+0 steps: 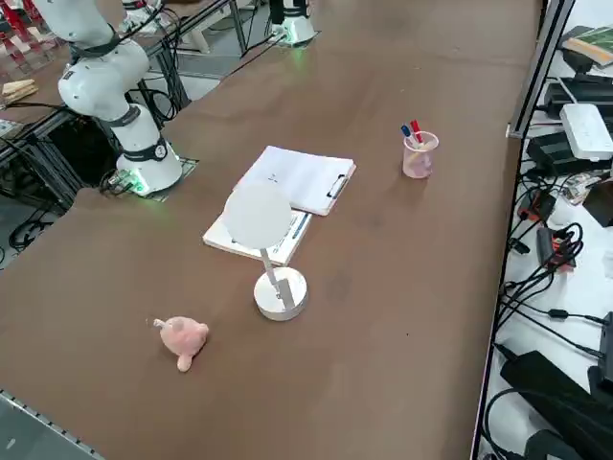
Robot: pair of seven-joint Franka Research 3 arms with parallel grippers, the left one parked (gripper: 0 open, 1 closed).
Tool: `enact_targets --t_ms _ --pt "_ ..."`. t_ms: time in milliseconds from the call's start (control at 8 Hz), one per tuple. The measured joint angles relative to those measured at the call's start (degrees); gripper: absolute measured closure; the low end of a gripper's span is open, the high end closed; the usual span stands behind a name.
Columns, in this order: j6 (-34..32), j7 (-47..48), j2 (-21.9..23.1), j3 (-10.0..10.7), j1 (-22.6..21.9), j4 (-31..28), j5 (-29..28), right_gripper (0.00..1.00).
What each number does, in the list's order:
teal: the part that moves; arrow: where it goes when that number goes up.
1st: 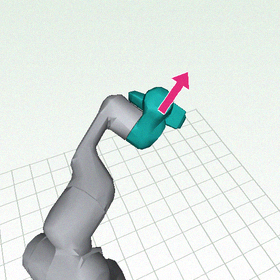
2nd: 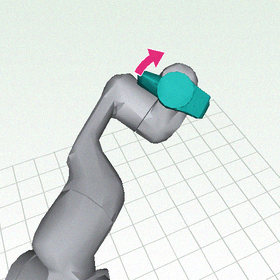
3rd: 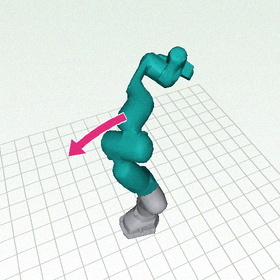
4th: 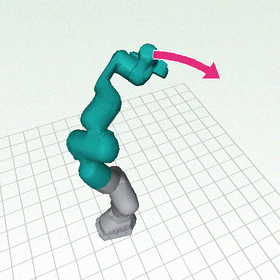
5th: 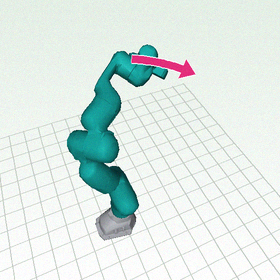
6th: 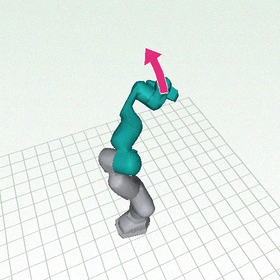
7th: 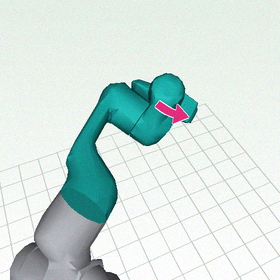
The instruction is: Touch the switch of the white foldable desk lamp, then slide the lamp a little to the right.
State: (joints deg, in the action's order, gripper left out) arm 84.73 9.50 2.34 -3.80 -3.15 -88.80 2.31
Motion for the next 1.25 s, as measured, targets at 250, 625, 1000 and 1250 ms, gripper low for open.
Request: enact_targets --t_ms 250,625,1000,1250 --pt "1.6 0.5 -2.5 0.0 0.1 0.0 0.0 0.00" --pt "1.9 0.6 -3.4 1.9 1.0 -0.5 -0.2 0.00" --pt "3.1 0.3 -3.5 2.7 2.0 -0.7 -0.6 0.00" --pt "4.1 0.3 -3.5 2.7 2.1 -0.8 -2.0 0.00"
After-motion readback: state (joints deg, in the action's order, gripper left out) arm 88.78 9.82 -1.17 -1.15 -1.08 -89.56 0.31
